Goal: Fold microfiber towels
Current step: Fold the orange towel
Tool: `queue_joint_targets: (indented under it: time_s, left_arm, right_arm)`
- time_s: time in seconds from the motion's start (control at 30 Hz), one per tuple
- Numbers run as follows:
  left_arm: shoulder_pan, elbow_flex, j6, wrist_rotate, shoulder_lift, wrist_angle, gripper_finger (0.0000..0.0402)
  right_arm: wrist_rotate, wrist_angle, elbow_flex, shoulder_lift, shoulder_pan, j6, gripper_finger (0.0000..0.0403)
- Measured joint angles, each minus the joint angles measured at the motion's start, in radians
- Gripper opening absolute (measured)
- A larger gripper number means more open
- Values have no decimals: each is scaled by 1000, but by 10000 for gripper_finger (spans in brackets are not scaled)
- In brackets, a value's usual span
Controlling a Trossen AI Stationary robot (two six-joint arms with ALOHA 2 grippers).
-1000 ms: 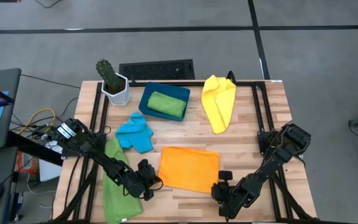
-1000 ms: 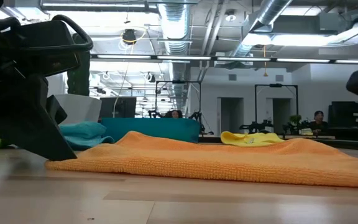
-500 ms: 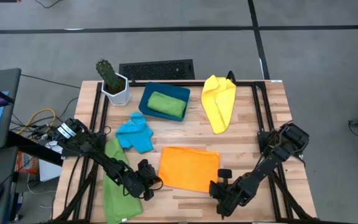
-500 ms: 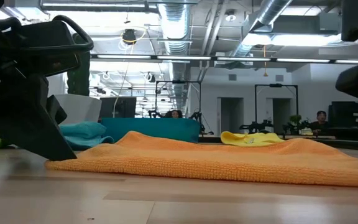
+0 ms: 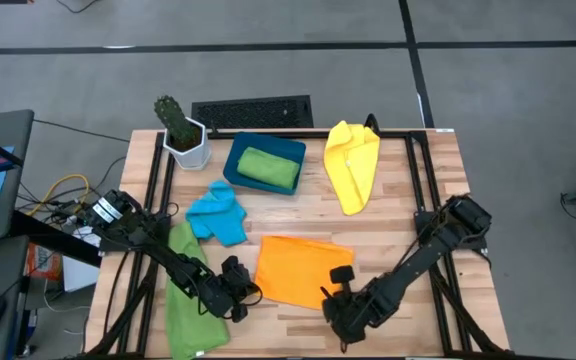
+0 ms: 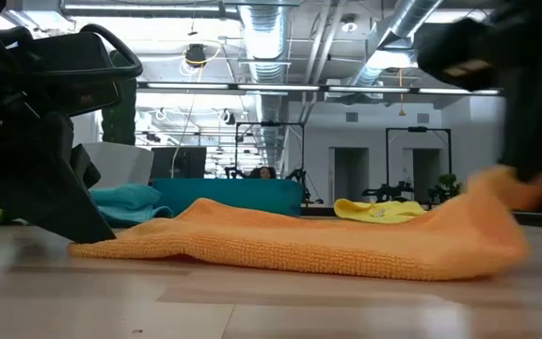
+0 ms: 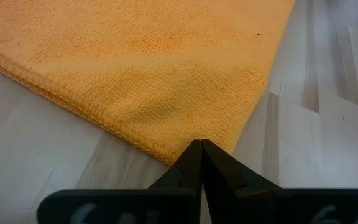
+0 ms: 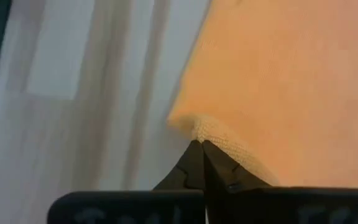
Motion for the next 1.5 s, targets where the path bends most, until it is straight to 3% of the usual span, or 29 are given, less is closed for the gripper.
queue_joint_targets:
  time_s: [0.2, 0.5, 0.9, 1.13, 1.5]
  left_arm:
    - [0, 0, -2, -5, 0, 2, 0]
    - [0, 0, -18, -13, 0, 2, 0]
    - [0, 0, -18, -27, 1, 3, 0]
    - [0, 0, -18, -32, 1, 3, 0]
    - [2, 0, -22, -32, 1, 18, 0]
  right_arm:
    - [-13, 106, 11, 2, -74, -162, 25]
    - [-81, 268, 11, 8, -137, -333, 15]
    - [-198, 328, 11, 8, -182, -369, 23]
    - [-210, 372, -28, 8, -179, -372, 28]
    - [-259, 398, -28, 112, -180, -331, 36]
